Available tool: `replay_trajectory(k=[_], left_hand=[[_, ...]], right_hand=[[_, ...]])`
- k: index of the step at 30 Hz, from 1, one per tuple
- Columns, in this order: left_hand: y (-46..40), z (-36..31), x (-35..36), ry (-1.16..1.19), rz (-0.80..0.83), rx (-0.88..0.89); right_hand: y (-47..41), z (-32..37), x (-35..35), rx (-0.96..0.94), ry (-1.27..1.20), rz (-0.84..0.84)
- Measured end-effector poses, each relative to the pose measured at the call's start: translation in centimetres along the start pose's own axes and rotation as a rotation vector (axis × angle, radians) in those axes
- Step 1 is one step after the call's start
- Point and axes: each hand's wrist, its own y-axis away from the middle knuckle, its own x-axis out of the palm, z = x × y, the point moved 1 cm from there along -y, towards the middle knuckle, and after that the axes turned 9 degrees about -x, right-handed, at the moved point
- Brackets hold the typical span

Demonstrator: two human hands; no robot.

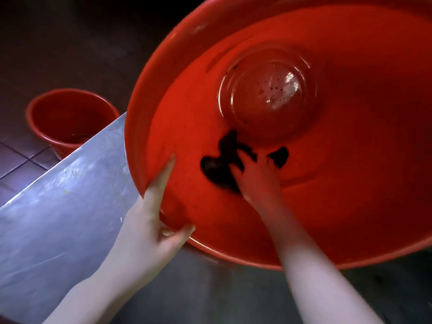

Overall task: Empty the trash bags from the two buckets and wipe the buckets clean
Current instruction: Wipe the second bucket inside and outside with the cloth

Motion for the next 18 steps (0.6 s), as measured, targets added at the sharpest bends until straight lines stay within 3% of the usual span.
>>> replay_trajectory(k=[2,4,9,12,15,18], left_hand=[[-0.1,-0.3,0.1,0.000,0.018,-0.006],[-0.1,-0.6,0.2,-0.012,0.035,0.011],[0.6,-0.3,0.8,0.147,0.097,0.035],[1.6,0.2,1.4,0.232,0.111,-0.015],[2.5,-0.1,1.5,0.303,0.133,-0.125],[3.1,-0.4,1.1,0.261,0.164,-0.111]], right_hand=[[-4.1,0.4,0.3,0.197,-0.051,-0.023],[-4.8,2.4,0.3,0.235,-0.163,-0.036],[8.4,5.7,-1.7,-0.296,-0.585,-0.001],[11.3,3.5,-1.8,-0.386,-0.395,0.044],[5.0,0.9,-0.6,-0.132,-0.115,0.027],[-0.9,0.0,0.2,0.191,-0.092,0.008]])
